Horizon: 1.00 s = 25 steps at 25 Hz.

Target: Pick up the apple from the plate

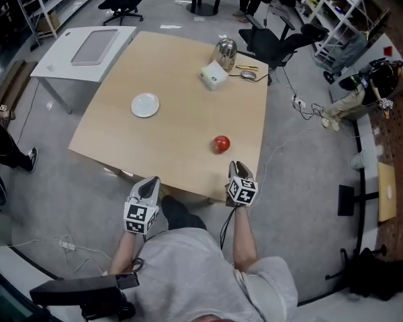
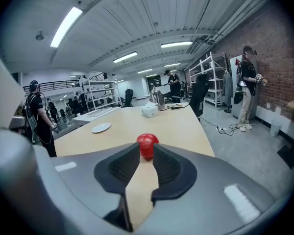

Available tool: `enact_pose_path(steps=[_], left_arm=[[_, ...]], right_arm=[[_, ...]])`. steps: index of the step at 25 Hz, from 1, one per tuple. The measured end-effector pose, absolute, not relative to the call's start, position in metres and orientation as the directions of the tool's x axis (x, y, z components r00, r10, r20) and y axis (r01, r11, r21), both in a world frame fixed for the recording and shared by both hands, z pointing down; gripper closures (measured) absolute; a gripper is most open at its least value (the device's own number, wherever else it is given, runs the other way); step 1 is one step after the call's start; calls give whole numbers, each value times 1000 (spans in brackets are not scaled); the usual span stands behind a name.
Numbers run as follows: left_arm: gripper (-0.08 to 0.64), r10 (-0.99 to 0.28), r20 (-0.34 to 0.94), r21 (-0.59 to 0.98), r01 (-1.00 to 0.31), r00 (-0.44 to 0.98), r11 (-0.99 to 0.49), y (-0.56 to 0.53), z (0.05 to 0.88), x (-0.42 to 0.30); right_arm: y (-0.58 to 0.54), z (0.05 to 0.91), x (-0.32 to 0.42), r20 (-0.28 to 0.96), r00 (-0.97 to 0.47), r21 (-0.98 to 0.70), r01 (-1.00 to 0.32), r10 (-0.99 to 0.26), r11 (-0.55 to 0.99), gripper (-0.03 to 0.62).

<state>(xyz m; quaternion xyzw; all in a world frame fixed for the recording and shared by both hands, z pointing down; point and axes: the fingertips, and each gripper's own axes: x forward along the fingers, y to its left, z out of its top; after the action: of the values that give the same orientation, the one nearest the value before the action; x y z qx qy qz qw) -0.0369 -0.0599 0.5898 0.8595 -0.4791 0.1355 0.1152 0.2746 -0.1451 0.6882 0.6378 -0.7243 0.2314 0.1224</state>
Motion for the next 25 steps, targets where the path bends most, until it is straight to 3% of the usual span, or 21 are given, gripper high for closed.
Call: enact_pose_path(steps=[4, 25], left_arm=[[540, -800, 329, 78, -859, 501, -505, -55, 585, -36], [540, -771, 276, 62, -811, 574, -581, -42, 569, 11]], right_arm=[[-136, 674, 271, 452, -159, -163, -982, -877, 94, 537], [-62, 593, 262, 323, -158, -44, -987, -933, 152, 583]])
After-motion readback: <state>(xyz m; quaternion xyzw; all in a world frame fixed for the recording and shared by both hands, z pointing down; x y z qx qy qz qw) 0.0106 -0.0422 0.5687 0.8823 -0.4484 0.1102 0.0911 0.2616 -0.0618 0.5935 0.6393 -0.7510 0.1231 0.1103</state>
